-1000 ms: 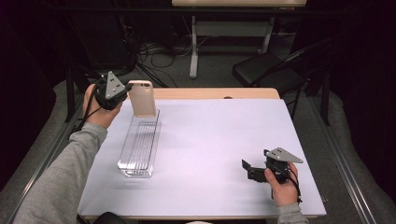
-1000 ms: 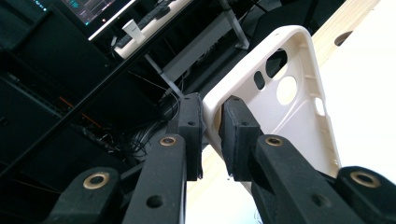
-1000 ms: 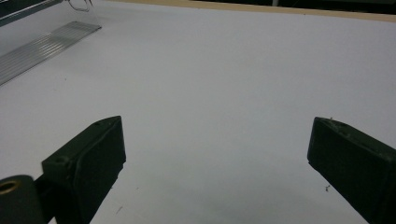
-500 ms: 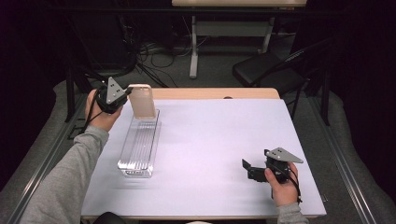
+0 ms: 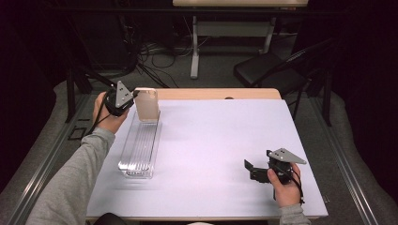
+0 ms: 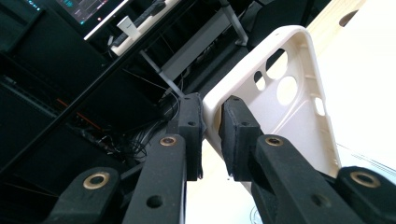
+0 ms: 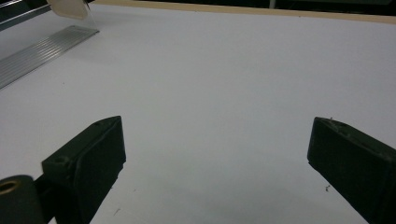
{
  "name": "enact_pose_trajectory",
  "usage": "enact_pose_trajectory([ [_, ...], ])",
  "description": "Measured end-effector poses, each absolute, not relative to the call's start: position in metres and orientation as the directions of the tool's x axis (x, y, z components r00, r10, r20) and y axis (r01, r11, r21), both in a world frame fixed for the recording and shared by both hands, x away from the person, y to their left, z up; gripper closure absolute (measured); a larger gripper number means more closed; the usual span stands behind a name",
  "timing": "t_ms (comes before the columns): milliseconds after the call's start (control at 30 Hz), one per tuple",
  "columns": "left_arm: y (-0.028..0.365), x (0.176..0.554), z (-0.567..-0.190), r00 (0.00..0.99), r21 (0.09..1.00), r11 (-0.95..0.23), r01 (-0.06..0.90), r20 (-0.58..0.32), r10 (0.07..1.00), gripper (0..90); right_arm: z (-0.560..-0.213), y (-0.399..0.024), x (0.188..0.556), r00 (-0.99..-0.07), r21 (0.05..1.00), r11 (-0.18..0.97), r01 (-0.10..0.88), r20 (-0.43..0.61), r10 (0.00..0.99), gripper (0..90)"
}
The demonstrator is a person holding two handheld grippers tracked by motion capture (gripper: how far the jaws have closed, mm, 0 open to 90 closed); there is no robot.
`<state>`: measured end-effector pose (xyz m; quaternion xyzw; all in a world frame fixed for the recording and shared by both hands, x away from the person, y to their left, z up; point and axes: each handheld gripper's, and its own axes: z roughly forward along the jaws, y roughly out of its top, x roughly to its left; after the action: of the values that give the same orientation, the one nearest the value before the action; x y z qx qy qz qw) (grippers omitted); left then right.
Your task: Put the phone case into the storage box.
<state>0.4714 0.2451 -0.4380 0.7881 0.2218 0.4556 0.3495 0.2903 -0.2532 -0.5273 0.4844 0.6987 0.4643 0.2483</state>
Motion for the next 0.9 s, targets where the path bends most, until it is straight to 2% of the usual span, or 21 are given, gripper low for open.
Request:
enact_pose_trajectory([
  [900, 0.249, 0.474, -0.458, 0.471, 0.763, -0.647, 0.024, 0.562, 0.68, 79.3, -0.529, -0.252, 0.291, -0.413, 0.886, 0.11, 0.45, 0.098, 0.905, 3.7],
])
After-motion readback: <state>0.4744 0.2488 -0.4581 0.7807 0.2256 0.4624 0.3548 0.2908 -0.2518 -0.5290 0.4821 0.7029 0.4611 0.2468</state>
